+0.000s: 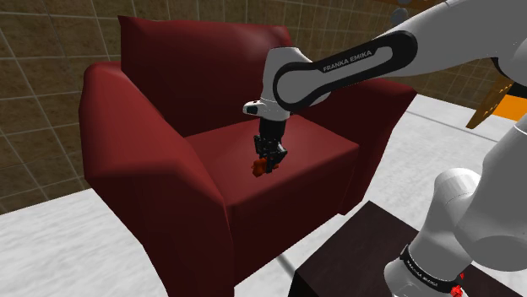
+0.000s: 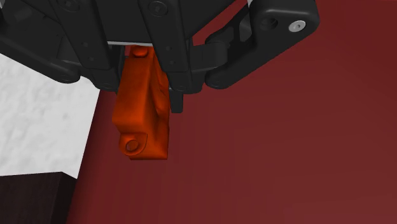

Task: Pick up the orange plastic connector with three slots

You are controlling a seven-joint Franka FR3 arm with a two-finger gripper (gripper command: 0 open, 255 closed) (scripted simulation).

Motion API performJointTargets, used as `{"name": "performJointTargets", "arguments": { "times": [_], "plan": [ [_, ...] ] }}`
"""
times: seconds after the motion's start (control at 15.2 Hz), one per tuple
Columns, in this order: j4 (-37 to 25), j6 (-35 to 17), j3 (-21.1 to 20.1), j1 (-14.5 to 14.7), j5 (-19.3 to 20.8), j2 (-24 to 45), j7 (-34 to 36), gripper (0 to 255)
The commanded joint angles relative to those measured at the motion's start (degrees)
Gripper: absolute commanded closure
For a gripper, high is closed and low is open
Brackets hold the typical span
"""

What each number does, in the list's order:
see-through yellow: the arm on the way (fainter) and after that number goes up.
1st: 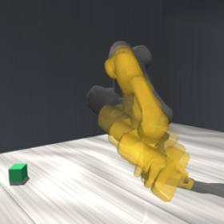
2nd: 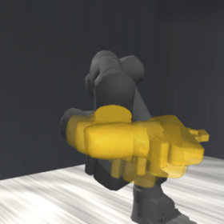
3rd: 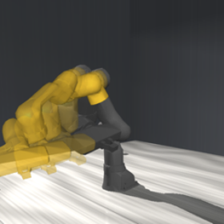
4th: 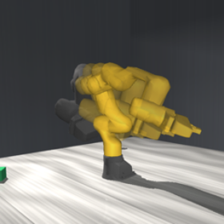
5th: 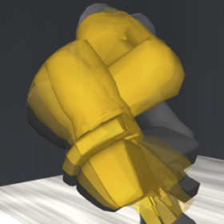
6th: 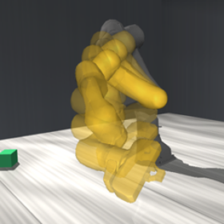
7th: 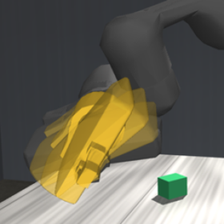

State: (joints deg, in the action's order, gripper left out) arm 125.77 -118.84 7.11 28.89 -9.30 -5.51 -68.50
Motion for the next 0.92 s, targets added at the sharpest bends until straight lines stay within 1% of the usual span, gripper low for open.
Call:
{"name": "performJointTargets", "arguments": {
  "times": [0.0,0.13,0.86],
  "plan": [
    [0.02,-0.01,-0.02,0.01,-0.01,0.03,0.00,255],
    [0.04,0.02,-0.03,0.03,0.00,-0.02,0.04,255],
    [-5.86,8.30,-0.06,-0.07,0.92,-2.53,1.56,255]
  ]
}}
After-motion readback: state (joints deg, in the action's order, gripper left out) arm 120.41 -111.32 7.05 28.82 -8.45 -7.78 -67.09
